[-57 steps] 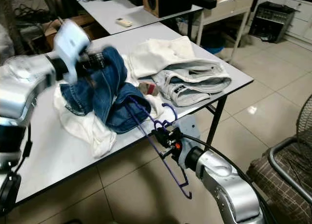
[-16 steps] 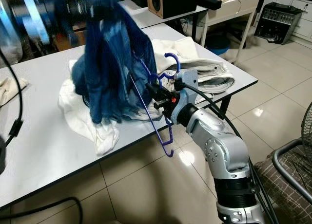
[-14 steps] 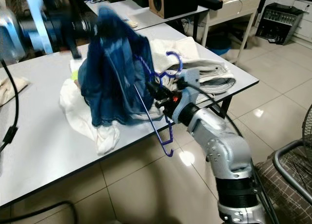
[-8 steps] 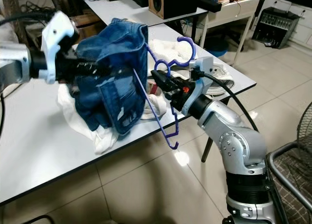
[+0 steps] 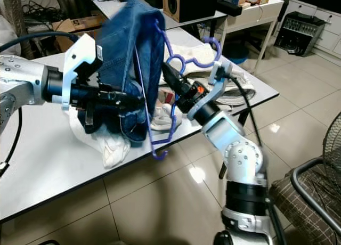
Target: Hang hanger
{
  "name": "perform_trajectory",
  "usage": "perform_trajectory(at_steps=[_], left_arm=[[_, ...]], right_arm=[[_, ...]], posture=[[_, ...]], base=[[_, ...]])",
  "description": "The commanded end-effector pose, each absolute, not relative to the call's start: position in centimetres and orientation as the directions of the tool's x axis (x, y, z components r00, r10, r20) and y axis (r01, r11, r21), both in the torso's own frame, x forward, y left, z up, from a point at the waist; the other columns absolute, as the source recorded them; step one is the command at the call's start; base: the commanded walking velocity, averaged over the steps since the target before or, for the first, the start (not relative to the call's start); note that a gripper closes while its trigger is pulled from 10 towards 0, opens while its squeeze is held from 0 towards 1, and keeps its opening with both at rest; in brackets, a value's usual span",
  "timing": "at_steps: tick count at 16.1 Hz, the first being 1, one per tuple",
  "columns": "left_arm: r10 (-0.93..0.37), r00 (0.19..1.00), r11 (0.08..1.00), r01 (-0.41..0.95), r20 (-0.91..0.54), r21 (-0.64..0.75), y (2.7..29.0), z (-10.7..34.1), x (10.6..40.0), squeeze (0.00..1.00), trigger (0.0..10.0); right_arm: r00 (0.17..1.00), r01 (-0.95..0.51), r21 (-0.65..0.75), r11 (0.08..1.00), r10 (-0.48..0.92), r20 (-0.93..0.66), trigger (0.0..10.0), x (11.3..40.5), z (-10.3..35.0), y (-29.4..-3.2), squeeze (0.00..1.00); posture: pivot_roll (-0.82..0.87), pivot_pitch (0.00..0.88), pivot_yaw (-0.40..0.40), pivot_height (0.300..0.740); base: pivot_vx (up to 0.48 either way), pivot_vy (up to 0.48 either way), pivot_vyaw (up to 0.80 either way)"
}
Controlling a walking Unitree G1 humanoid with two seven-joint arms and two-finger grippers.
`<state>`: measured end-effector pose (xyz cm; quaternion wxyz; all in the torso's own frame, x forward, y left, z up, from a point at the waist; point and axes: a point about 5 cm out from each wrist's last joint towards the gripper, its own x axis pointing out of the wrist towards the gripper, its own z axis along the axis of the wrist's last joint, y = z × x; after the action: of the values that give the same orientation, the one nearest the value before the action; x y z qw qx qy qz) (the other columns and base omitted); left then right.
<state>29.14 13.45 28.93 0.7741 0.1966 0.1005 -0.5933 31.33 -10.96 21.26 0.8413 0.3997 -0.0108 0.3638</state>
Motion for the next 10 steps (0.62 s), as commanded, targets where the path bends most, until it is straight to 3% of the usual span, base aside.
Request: perform_trajectory(at_steps=[1,8,10], left_arm=[[-0.883,0.254,0.189,0.962,-0.396,0.195,13.2,29.3,28.9,0.0,0.0],[-0.881,0.127,0.055,0.984,-0.455,0.169,13.8,29.6,26.9,0.0,0.0],[-0.899,0.124,0.059,0.985,-0.419,0.163,13.4,30.0,27.0,0.0,0.0]], right_arm=[[0.732,-0.642,0.656,0.397,0.573,0.369,10.0,31.6,22.5,-11.1,0.0],[0.835,-0.521,0.729,0.445,0.443,0.327,10.0,34.4,22.0,-10.7,0.0],[0.844,-0.498,0.784,0.372,0.414,0.34,10.0,34.8,22.0,-9.8,0.0]], posture=[[-0.03,0.0,0.041,0.74],[-0.01,0.0,0.029,0.74],[0.0,0.0,0.017,0.74]], base=[[0.0,0.0,0.0],[0.0,0.0,0.0],[0.0,0.0,0.0]])
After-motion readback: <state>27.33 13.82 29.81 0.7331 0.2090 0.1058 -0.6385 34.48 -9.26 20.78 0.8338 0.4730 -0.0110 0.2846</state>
